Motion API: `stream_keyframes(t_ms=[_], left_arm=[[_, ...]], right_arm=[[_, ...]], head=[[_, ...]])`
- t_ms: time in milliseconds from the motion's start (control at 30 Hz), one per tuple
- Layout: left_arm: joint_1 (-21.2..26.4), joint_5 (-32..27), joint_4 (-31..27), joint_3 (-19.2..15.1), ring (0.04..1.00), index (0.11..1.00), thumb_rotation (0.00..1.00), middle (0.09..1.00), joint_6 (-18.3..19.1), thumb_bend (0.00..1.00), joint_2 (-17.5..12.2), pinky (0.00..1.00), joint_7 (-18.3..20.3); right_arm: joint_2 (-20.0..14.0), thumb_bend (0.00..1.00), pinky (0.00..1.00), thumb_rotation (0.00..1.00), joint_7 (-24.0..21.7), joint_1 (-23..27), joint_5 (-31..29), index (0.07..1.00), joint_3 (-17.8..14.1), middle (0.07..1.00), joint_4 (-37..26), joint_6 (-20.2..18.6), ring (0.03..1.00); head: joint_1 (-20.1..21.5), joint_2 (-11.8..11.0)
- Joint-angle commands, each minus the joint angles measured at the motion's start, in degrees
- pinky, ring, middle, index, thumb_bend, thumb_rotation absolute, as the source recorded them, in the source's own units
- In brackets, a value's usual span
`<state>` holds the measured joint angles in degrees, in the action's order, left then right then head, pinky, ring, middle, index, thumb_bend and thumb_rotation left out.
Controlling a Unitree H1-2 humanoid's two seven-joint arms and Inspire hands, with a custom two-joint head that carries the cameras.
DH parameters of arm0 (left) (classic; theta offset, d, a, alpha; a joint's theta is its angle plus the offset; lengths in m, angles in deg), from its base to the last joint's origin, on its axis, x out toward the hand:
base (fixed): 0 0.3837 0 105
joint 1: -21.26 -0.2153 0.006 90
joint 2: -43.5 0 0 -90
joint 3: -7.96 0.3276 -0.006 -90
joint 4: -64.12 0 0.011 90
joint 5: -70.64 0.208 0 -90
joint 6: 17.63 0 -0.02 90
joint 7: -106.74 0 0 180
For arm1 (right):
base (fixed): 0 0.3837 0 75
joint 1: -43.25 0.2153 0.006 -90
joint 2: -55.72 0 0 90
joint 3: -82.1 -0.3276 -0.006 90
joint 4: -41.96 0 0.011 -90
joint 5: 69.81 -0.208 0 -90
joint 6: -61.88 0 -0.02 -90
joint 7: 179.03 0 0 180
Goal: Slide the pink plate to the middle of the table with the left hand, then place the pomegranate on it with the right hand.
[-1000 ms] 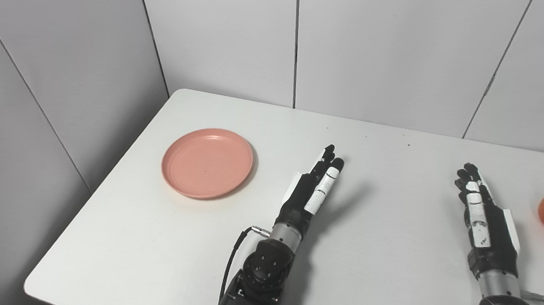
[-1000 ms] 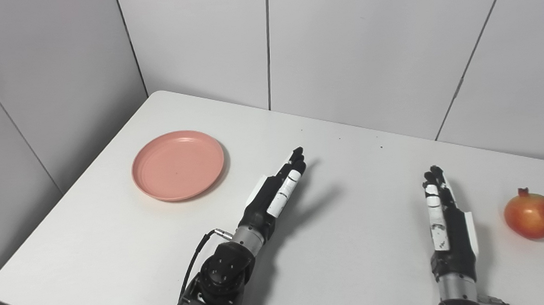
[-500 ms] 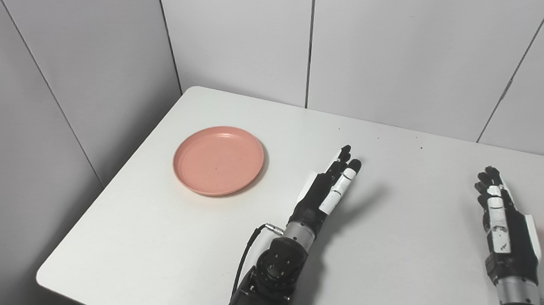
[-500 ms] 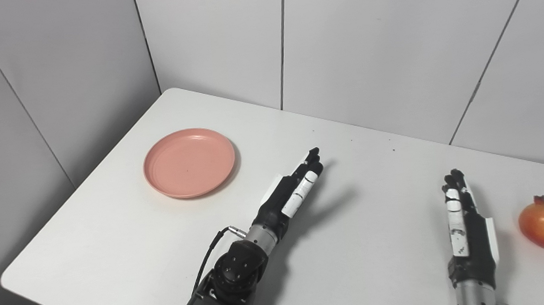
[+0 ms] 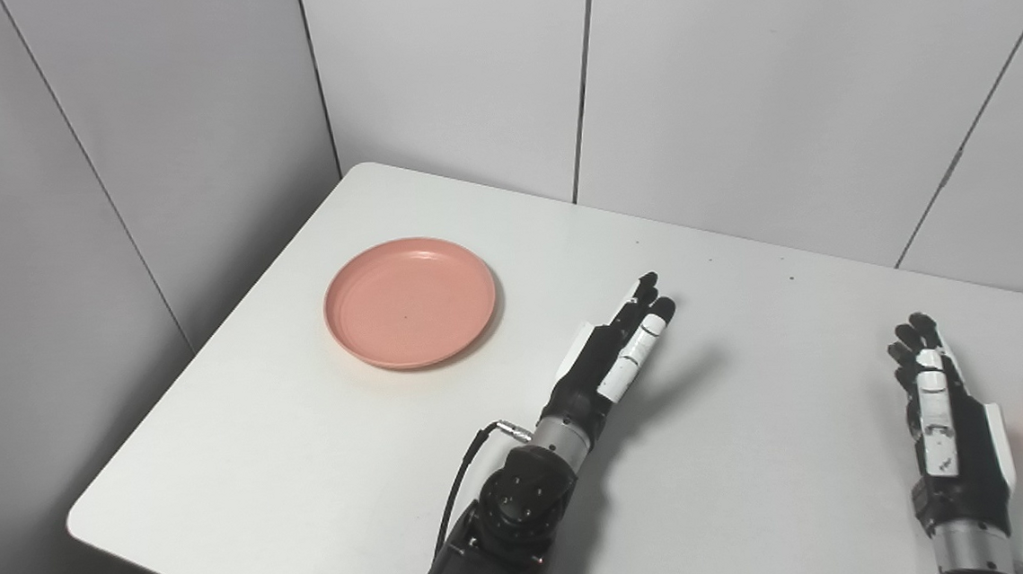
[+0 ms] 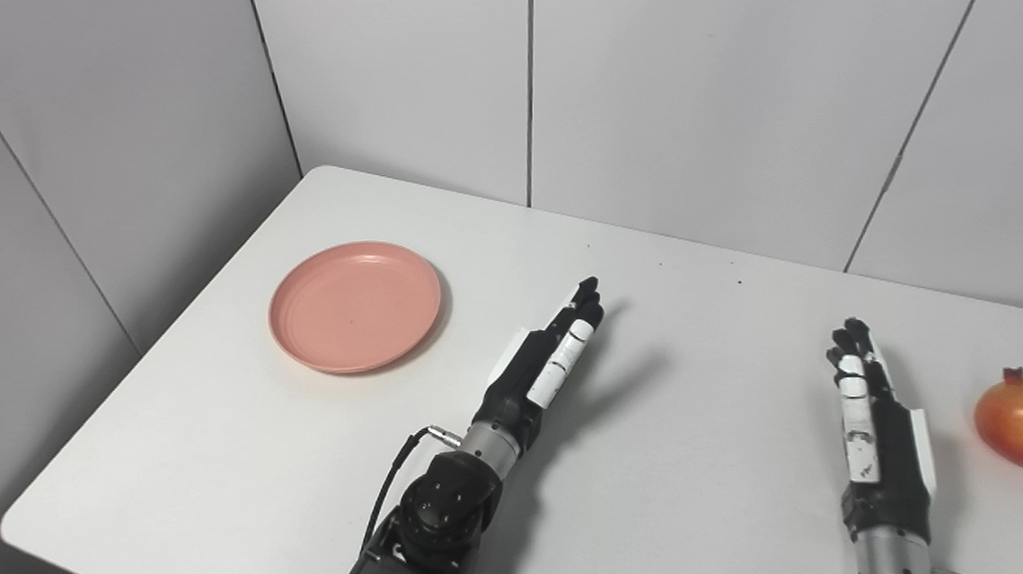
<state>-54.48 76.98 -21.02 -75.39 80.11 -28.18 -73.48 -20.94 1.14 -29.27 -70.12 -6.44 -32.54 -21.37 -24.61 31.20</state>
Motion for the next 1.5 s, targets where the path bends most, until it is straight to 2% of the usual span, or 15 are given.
stream_keyframes(t_ms=[0, 133, 333, 500, 800, 1100, 1267, 1367, 1433, 1467], left_arm=[[1.0, 0.5, -1.2, 0.2, 1.0, 1.0, 1.0, 1.0, -2.5, 0.69, 0.2, 0.99, -0.4], [1.0, 1.1, -2.4, 0.2, 1.0, 1.0, 1.0, 1.0, -2.4, 0.68, -0.1, 1.0, -0.6], [0.5, 3.0, -4.7, 0.3, 1.0, 1.0, 1.0, 1.0, -3.4, 0.64, -0.4, 0.99, -1.1], [0.6, 4.7, -4.6, -0.4, 0.991, 0.99, 1.0, 0.997, -7.1, 0.6, -0.8, 0.97, -2.9], [1.6, 4.8, -6.0, -3.0, 0.974, 0.969, 1.0, 0.98, -6.6, 0.64, -1.5, 0.95, -3.9], [2.2, 4.5, -7.2, -6.1, 0.956, 0.956, 1.0, 0.965, -8.1, 0.63, -2.5, 0.94, -5.0], [2.4, 4.9, -9.0, -8.8, 0.94, 0.943, 1.0, 0.949, -6.5, 0.63, -2.9, 0.92, -6.8], [2.8, 4.7, -9.5, -9.9, 0.93, 0.938, 1.0, 0.947, -6.3, 0.6, -3.3, 0.89, -7.3], [3.1, 4.5, -9.5, -10.6, 0.929, 0.938, 1.0, 0.946, -6.0, 0.59, -3.6, 0.89, -7.3], [3.2, 4.4, -9.5, -10.9, 0.943, 0.945, 1.0, 0.953, -6.0, 0.59, -3.7, 0.93, -7.2]], right_arm=[[0.0, 0.51, 0.98, 0.98, 0.1, -1.5, 0.5, 0.925, -0.2, 0.928, 1.8, 2.7, 0.93], [0.4, 0.48, 0.97, 0.96, 0.4, -1.6, 0.6, 0.924, -0.2, 0.925, 1.9, 2.9, 0.928], [0.3, 0.49, 0.97, 0.96, 0.4, -1.5, 0.6, 0.924, -0.3, 0.926, 2.1, 2.9, 0.929], [0.4, 0.49, 0.95, 0.96, 0.7, -1.6, 1.4, 0.918, 0.0, 0.919, 2.1, 3.3, 0.92], [0.5, 0.5, 0.97, 0.97, 0.4, -1.6, 1.3, 0.924, -0.2, 0.929, 2.0, 2.9, 0.931], [0.9, 0.5, 0.97, 0.96, 0.7, -1.7, 1.2, 0.915, -0.5, 0.922, 1.6, 2.5, 0.922], [0.6, 0.51, 0.97, 0.97, 1.1, -1.5, 2.0, 0.914, -0.5, 0.917, 2.6, 3.4, 0.918], [0.5, 0.51, 0.95, 0.97, 1.3, -1.5, 2.2, 0.915, -0.5, 0.914, 2.7, 3.3, 0.914], [0.5, 0.51, 0.95, 0.97, 1.0, -1.4, 1.9, 0.917, -0.6, 0.915, 2.9, 3.5, 0.916], [0.4, 0.51, 0.96, 0.97, 0.8, -1.4, 1.7, 0.92, -0.7, 0.917, 3.0, 3.7, 0.921]], head=[[0.2, -0.4], [0.4, -0.6], [0.3, -0.6], [0.4, -0.7], [0.3, -0.5], [0.0, -0.4], [-0.3, -0.4], [-0.5, -0.3], [-0.8, -0.5], [-0.8, -0.5]])
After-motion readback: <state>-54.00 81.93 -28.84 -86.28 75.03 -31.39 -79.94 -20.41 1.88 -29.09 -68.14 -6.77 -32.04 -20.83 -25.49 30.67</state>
